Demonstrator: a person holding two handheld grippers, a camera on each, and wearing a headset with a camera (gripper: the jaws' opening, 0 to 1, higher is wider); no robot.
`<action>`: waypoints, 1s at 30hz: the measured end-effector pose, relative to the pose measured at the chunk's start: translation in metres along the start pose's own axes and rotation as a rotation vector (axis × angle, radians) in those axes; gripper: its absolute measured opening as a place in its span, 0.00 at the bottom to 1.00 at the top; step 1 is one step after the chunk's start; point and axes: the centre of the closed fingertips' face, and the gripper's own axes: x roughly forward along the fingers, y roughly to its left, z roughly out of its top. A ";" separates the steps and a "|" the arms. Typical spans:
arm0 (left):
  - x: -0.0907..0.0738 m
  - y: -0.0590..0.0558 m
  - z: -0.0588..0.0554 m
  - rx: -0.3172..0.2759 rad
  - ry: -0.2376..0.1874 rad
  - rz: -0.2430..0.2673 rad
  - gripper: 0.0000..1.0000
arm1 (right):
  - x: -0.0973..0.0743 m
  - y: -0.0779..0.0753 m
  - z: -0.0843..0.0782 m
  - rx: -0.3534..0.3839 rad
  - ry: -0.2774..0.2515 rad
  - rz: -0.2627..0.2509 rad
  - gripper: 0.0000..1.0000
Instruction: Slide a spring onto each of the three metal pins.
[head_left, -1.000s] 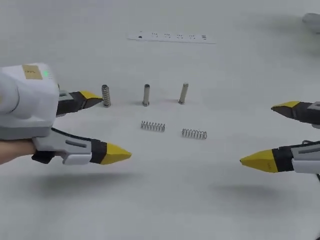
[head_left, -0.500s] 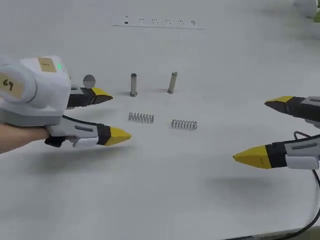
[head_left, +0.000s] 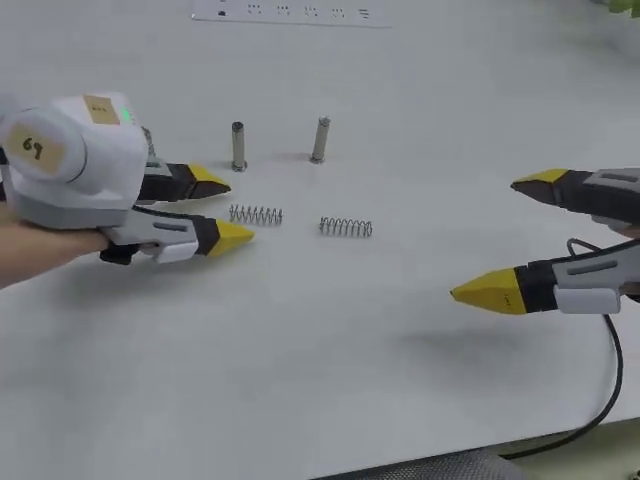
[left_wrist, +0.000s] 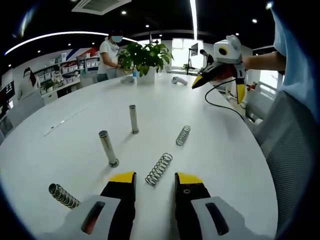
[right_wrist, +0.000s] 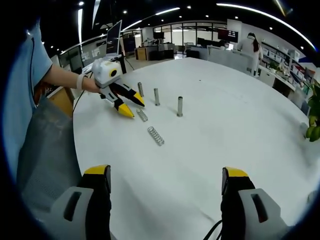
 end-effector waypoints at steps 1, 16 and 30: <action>0.001 0.000 0.000 0.003 0.003 -0.002 0.20 | 0.000 0.000 0.000 0.002 0.000 0.000 0.90; 0.003 -0.002 -0.002 0.011 0.018 -0.027 0.06 | 0.004 0.001 -0.008 0.019 0.002 0.011 0.89; 0.001 -0.006 -0.003 0.019 0.023 -0.036 0.04 | 0.004 -0.001 -0.008 0.014 0.002 0.016 0.88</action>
